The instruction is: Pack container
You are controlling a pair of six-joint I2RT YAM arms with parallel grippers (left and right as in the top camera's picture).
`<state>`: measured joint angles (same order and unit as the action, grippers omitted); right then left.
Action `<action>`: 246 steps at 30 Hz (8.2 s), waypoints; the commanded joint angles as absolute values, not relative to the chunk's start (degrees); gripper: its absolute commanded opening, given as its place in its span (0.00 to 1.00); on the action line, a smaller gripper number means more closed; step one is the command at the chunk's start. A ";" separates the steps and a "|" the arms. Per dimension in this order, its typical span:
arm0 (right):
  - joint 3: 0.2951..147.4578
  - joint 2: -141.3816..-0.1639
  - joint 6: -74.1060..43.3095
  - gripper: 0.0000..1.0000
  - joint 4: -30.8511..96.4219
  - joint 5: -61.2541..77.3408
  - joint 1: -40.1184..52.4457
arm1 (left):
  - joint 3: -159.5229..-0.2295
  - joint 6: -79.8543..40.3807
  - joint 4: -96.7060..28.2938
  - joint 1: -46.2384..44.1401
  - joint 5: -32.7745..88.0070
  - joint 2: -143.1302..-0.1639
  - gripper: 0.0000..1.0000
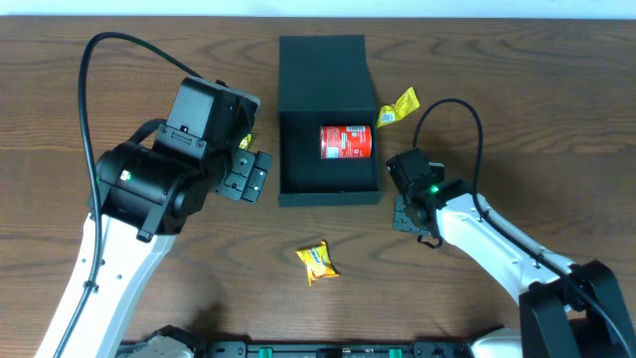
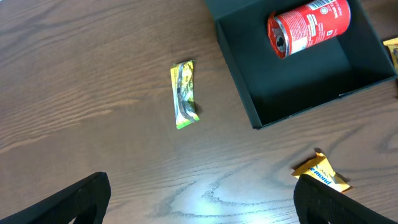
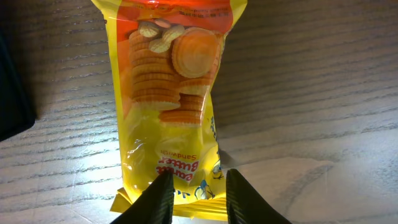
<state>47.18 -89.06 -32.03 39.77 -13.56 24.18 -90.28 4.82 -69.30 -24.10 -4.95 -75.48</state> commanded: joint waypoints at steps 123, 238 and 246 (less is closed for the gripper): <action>75.88 -93.49 -28.23 0.40 44.42 -15.68 30.48 | -90.89 5.61 -70.15 -23.97 -6.59 -77.41 0.95; 66.57 -110.98 -28.27 0.23 28.77 -11.27 16.53 | -90.89 5.58 -71.64 -23.97 -6.59 -77.49 0.95; 66.57 -110.98 -28.25 0.14 27.44 -12.47 16.53 | -90.89 5.58 -71.48 -23.97 -6.59 -77.49 0.95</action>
<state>66.87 -110.41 -27.27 27.73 -10.59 16.84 -90.28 4.82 -71.55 -24.10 -6.02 -77.14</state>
